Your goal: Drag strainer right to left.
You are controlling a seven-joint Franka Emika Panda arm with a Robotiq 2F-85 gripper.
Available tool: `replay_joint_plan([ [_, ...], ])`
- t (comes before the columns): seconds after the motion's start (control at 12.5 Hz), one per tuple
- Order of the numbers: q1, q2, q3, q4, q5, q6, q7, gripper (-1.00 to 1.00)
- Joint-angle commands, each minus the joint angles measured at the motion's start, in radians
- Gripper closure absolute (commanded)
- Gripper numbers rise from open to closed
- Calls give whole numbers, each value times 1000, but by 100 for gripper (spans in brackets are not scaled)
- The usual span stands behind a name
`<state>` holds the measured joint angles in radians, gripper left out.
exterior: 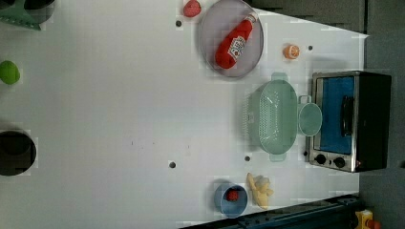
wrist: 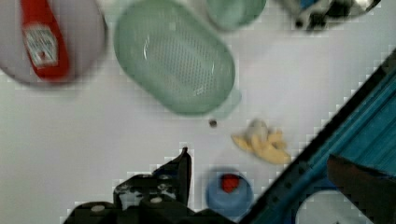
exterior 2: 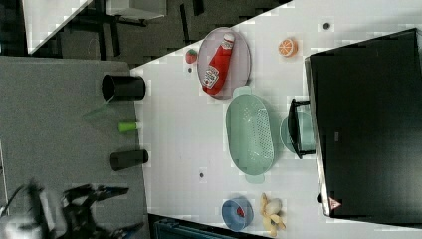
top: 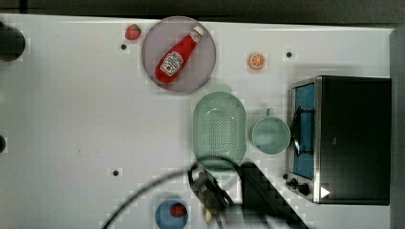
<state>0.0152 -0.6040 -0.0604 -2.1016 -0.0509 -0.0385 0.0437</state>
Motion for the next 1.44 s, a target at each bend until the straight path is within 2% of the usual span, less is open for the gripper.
replay_joint_plan([
  [0.08,-40,77,-5,-64,-2,46,-34,-100],
  [0.32,-40,135,-2,-201,-3,234,16,-100],
  [0.72,-39,304,1,-402,-3,663,326,-100],
  [1.12,-38,578,2,-393,-3,871,558,-100],
  [1.44,-24,765,21,-392,-2,1130,592,-100],
])
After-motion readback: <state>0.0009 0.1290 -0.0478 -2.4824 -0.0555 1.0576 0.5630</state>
